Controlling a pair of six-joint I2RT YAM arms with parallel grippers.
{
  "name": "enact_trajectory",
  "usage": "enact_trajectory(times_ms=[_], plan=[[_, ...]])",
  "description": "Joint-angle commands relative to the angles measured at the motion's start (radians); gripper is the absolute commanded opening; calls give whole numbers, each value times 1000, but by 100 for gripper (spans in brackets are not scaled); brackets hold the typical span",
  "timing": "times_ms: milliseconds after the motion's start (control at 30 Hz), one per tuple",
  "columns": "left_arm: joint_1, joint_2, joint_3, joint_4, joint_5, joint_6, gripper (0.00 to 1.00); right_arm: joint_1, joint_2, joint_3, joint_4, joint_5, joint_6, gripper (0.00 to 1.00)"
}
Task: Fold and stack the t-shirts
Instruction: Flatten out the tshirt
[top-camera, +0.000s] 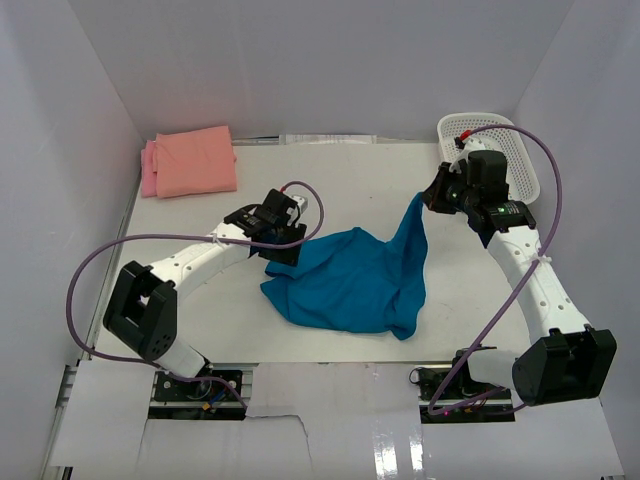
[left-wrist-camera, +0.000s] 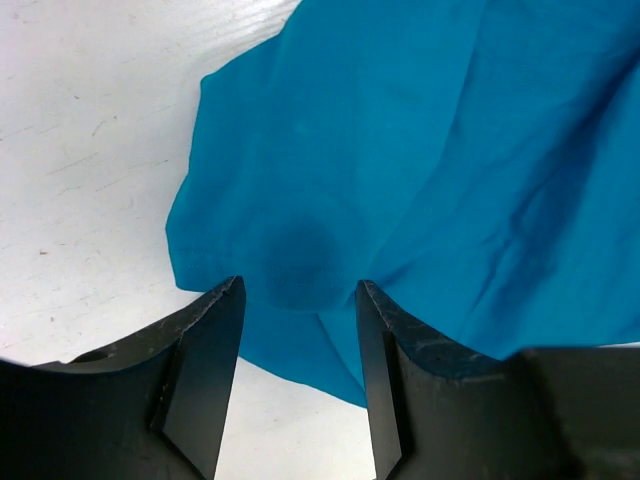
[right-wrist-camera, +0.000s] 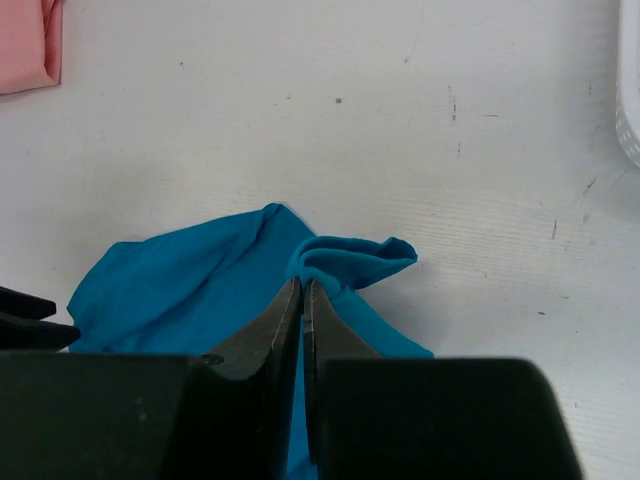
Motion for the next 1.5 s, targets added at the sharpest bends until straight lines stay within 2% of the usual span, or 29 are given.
enact_trajectory(times_ms=[0, 233, 467, 500, 600, 633, 700, 833, 933, 967, 1000, 1133, 1200, 1300, 1333, 1467], plan=[[-14, 8, -7, 16, 28, 15, 59, -2, -2, -6, 54, -13, -12, 8], [-39, 28, 8, -8, 105, -1, 59, -2, 7, -11, 56, -13, -13, 8], [-54, 85, 19, -28, 59, 1, 59, -2, 7, -9, 56, -12, -13, 8], [-54, 104, 34, -37, 18, -1, 59, -2, 7, -11, 56, -12, -15, 8], [-54, 132, 65, -51, -9, -5, 54, -1, 3, -14, 57, -2, -18, 8], [-54, 137, 74, -54, -21, -8, 46, -2, 3, -14, 57, -5, -19, 8], [-54, 157, 105, -65, -26, -8, 39, -2, -1, -14, 56, -9, -19, 8], [-54, 178, 149, -79, -67, -16, 35, -2, -10, -16, 56, -9, -21, 8], [-54, 168, 168, -79, -70, -18, 24, -2, -13, -19, 57, -6, -22, 8], [-54, 164, 175, -79, -70, -18, 12, -2, -14, -19, 56, -7, -22, 8], [-54, 160, 187, -85, -72, -16, 6, -2, -11, -19, 56, -10, -22, 8], [-36, 155, 236, -100, -20, -19, 5, -2, -8, -20, 59, -18, -22, 8], [-10, 160, 253, -100, 89, -27, 8, -2, -8, -19, 59, -19, -22, 8], [75, 178, 284, -99, 164, -53, 8, -2, -8, -20, 57, -24, -22, 8], [125, 183, 293, -94, 177, -62, 8, -2, -11, -22, 57, -25, -22, 8], [200, 223, 322, -73, 162, -88, 12, -2, -14, -26, 57, -32, -22, 8]])
